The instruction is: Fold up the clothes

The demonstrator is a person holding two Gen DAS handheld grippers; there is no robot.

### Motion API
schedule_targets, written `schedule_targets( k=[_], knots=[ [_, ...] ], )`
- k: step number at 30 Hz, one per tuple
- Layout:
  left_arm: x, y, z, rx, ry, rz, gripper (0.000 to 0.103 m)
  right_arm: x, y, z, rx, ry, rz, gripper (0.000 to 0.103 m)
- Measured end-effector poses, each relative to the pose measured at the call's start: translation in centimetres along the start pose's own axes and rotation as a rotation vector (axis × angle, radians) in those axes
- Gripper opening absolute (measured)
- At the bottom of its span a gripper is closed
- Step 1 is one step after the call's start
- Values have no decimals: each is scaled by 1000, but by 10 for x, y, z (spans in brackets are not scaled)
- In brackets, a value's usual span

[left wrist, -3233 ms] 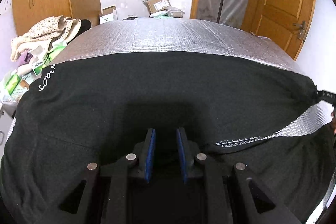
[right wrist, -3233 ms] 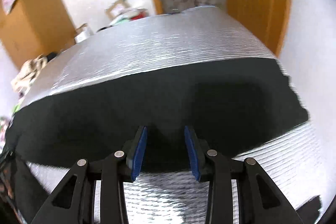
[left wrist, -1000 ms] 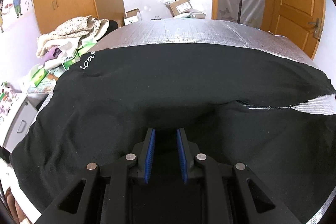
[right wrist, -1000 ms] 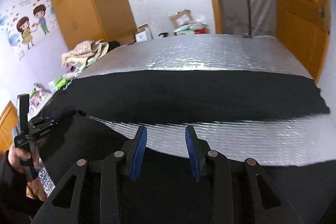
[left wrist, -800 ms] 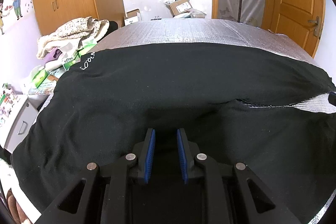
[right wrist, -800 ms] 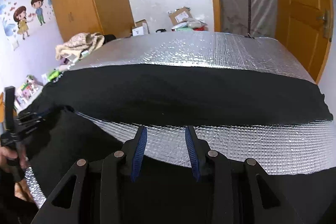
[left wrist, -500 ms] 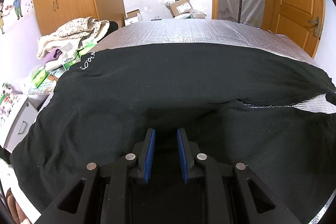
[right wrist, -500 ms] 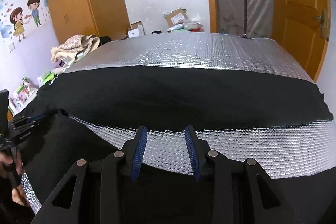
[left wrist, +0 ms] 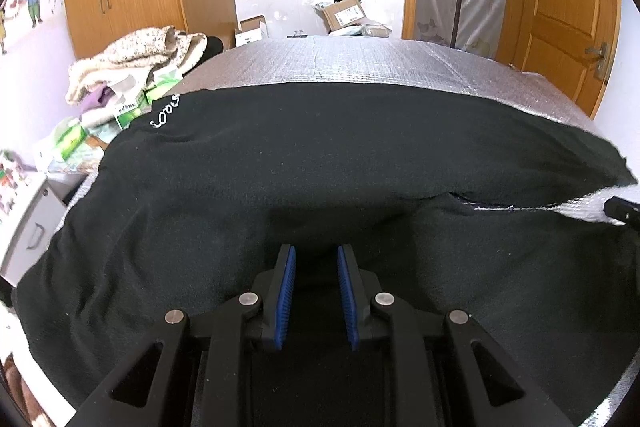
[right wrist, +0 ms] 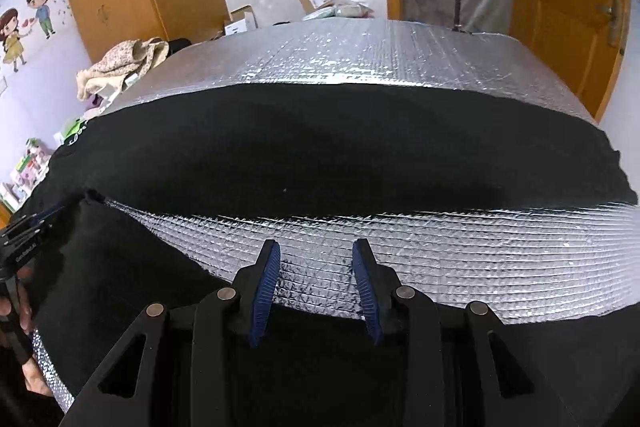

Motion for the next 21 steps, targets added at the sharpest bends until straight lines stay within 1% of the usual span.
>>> schedule_targets(
  k=[2, 3, 4, 6, 8, 9, 11, 12, 13, 14, 17, 21],
  knots=[
    [1, 6, 7, 39, 9, -3, 22, 1, 8, 5, -8, 17, -15, 39],
    [2, 13, 15, 25, 20, -26, 22, 1, 13, 9, -16, 31, -25, 39],
    [4, 20, 23, 8, 31, -50, 22, 2, 18, 13, -25, 47, -38, 39],
    [7, 29, 43, -62, 60, -79, 22, 3, 28, 25, -53, 83, -58, 39],
    [9, 29, 69, -131, 121, -68, 22, 4, 32, 40, -93, 124, -65, 39],
    [11, 26, 79, -154, 152, -51, 22, 4, 33, 48, -113, 145, -67, 39],
    [15, 19, 98, -198, 215, -13, 22, 4, 27, 63, -144, 186, -57, 39],
    [17, 16, 103, -199, 230, 0, 22, 4, 22, 70, -151, 201, -42, 39],
    [19, 13, 108, -198, 243, 12, 23, 5, 16, 76, -157, 215, -28, 39],
    [20, 13, 108, -202, 240, 6, 23, 6, 11, 81, -163, 228, -12, 39],
    [19, 12, 102, -237, 210, 6, 23, 10, -6, 86, -160, 237, 39, 39],
    [15, 16, 100, -223, 217, 3, 23, 10, -12, 85, -166, 230, 54, 39]
  ],
)
Point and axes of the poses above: each gripper's, at about its wrist camera, not at the fingertips, and y roughly against the way its jaws point, z to its left, x to its underside, the point moved 4 cm from there along -y, roughly the way its jaws point, and after that the axes turned 13 degrees about z, right-handed, at the moved point
